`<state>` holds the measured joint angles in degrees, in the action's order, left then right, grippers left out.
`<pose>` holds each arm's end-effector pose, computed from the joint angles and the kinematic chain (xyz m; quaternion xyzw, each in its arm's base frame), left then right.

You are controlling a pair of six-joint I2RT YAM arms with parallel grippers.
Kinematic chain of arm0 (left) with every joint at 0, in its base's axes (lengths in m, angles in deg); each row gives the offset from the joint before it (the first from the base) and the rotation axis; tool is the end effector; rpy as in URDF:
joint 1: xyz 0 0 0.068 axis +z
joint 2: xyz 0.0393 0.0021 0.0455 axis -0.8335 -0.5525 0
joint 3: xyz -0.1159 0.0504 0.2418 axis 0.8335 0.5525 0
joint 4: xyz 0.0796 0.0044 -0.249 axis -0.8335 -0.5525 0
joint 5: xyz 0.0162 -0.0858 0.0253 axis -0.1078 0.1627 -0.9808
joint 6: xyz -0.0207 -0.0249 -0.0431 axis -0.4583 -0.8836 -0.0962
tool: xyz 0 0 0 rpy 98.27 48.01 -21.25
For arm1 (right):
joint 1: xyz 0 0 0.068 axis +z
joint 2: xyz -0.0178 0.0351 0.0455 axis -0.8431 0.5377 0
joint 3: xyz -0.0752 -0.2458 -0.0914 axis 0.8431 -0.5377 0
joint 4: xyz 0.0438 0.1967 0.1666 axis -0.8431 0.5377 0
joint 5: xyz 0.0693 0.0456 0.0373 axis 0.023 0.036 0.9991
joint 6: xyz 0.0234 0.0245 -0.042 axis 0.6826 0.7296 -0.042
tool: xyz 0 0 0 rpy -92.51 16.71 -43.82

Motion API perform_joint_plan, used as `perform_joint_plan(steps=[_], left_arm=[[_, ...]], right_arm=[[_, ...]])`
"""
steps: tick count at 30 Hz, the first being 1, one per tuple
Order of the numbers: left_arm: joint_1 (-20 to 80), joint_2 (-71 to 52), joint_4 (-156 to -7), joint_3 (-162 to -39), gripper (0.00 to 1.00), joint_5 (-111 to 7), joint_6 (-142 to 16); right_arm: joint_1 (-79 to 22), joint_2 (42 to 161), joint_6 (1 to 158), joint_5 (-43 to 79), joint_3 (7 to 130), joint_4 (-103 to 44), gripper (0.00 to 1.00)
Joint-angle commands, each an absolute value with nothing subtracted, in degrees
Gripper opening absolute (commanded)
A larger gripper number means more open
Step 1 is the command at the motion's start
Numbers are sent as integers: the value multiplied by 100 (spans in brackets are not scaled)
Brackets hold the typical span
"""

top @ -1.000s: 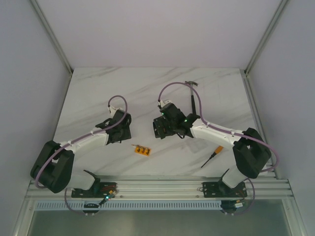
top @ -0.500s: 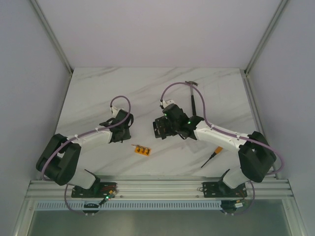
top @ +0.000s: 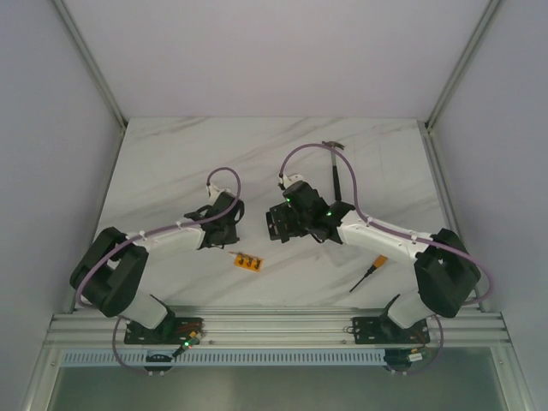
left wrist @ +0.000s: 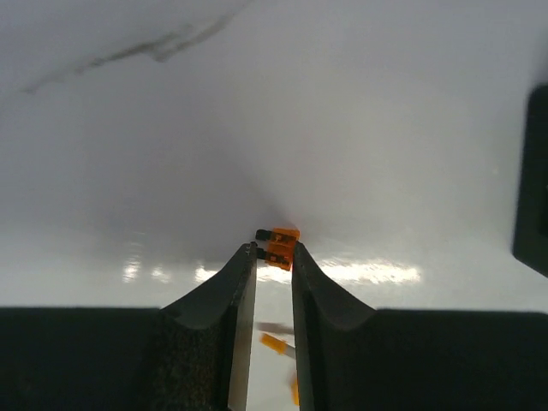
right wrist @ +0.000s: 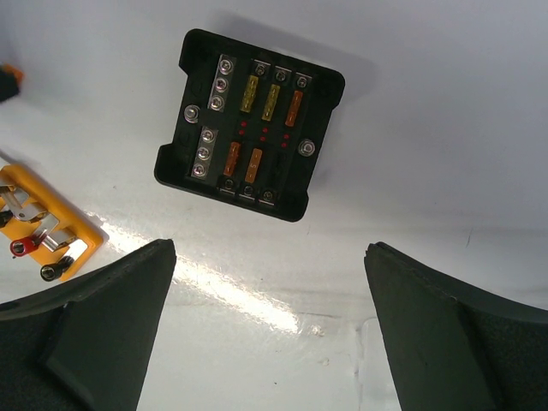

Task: Snap on the fuse box
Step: Move the fuse to the center of the board.

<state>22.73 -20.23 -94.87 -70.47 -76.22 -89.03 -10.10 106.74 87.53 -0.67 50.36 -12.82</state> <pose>0.2400 -0.1486 0.1592 -0.0714 0.9452 -0.0628 0.3125 0.2239 0.2330 0.2331 -0.2243 0.8958 0.1144 0.3661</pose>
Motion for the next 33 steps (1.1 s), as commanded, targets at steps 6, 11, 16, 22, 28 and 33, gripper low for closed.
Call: perform_joint_plan(steps=[6,11,16,22,28,33], left_arm=[[1353,-2566,-9749,-7473,28,-7077,-9323],[993,-2665,-9423,-7659,33,-6743,-9612],[986,-2514,-8794,-7523,37,-6083,-9836],[980,-2656,-7917,-7271,39,-5277,-10170],[1120,-2221,-7748,-6982,42,-5387,-10250],[1834,-1425,-7866,-6417,51,-5320,-10200]], right_arm=[[-1001,10451,8737,-62,4900,-1388,100],[-1001,10339,8866,72,4709,-1492,100],[-1001,10209,9023,72,4501,-1554,100],[-1001,10026,9208,-161,4229,-1619,100],[-974,10005,9184,-131,4145,-1630,96],[-638,10237,8835,235,4092,-2198,90]])
